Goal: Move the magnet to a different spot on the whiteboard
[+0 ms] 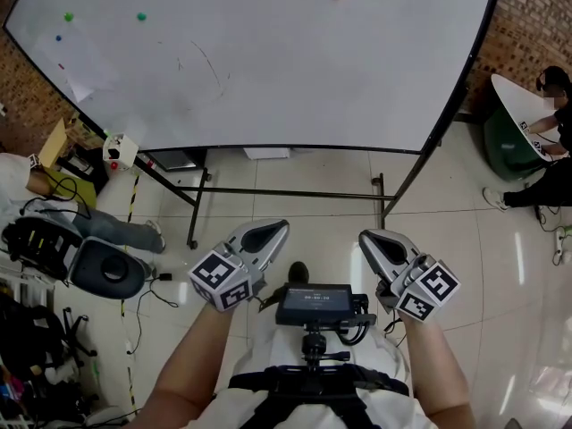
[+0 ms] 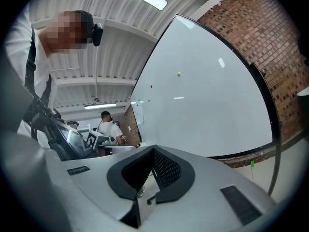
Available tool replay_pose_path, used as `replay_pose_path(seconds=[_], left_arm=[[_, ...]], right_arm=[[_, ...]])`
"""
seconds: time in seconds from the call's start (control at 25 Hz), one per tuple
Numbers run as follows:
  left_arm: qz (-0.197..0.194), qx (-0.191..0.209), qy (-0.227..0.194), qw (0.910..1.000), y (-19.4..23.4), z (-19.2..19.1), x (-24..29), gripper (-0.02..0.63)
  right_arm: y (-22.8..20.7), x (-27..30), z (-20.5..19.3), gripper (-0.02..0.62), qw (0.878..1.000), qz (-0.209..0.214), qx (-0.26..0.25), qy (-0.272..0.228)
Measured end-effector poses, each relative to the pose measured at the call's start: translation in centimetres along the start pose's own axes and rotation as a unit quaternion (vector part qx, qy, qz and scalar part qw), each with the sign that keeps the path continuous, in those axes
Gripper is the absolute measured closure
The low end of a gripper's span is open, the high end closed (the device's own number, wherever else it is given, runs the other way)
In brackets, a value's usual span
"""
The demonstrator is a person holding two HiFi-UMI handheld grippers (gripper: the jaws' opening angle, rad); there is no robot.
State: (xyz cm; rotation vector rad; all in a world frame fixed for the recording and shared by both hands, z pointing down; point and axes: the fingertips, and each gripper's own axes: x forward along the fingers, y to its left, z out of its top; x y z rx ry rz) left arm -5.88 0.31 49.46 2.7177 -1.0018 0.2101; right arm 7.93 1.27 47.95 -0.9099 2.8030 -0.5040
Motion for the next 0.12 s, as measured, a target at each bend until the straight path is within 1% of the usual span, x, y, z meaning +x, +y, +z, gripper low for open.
replay_pose_path(seconds=[0.12], left_arm=[[-0.004,-0.001,-0.003,1.0,-0.24,0.0,-0.09,0.571]], right_arm=[[-0.03,-0.34,-0.05,0.568,1.0,-0.005,0.003,-0.002]])
